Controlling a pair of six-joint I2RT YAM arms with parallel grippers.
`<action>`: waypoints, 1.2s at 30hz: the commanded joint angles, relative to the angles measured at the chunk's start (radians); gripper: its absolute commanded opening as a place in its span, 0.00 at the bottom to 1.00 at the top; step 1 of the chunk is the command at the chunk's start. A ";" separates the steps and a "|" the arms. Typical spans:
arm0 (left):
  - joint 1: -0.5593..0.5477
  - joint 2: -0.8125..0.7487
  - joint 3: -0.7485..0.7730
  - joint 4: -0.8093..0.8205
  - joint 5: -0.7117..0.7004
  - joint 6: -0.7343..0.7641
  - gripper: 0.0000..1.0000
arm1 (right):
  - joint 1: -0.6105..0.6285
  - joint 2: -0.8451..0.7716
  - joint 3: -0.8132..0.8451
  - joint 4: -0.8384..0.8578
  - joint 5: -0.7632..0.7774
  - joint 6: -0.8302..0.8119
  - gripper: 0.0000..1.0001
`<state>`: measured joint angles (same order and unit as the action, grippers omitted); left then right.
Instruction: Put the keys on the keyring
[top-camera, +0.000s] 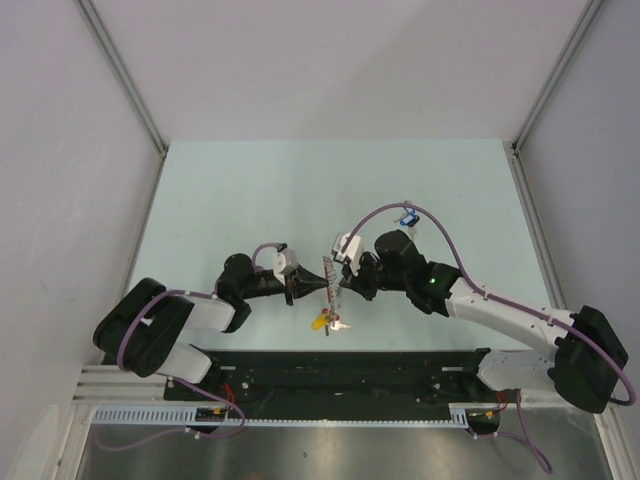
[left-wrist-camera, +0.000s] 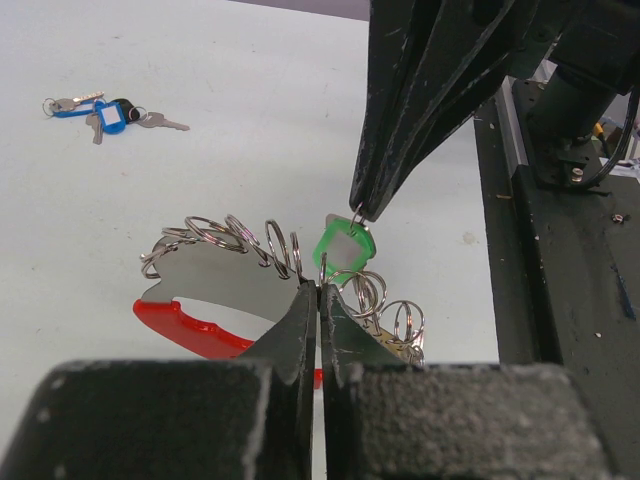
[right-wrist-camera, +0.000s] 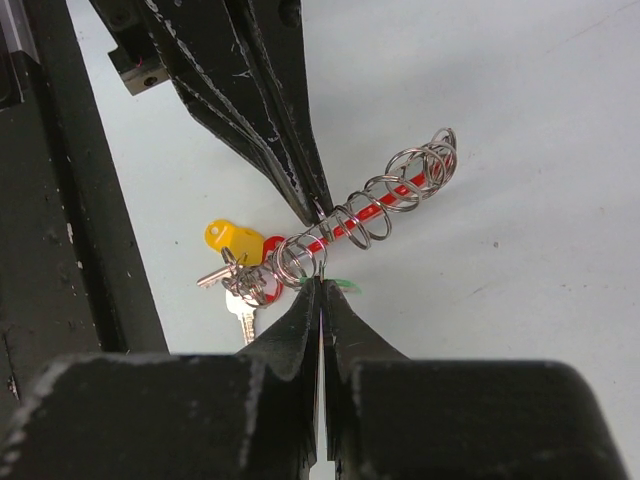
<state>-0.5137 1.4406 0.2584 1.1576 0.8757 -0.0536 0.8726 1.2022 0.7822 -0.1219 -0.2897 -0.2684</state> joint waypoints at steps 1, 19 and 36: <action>0.009 -0.002 0.030 0.059 0.023 -0.003 0.00 | -0.009 0.026 0.058 0.039 -0.032 -0.031 0.00; 0.009 0.009 0.035 0.065 0.039 -0.005 0.01 | -0.057 0.074 0.075 0.048 -0.109 -0.035 0.00; 0.009 0.012 0.036 0.065 0.036 -0.008 0.00 | -0.058 0.083 0.088 0.019 -0.123 -0.049 0.00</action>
<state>-0.5137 1.4487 0.2638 1.1580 0.8951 -0.0536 0.8158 1.2865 0.8272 -0.1143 -0.4015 -0.2989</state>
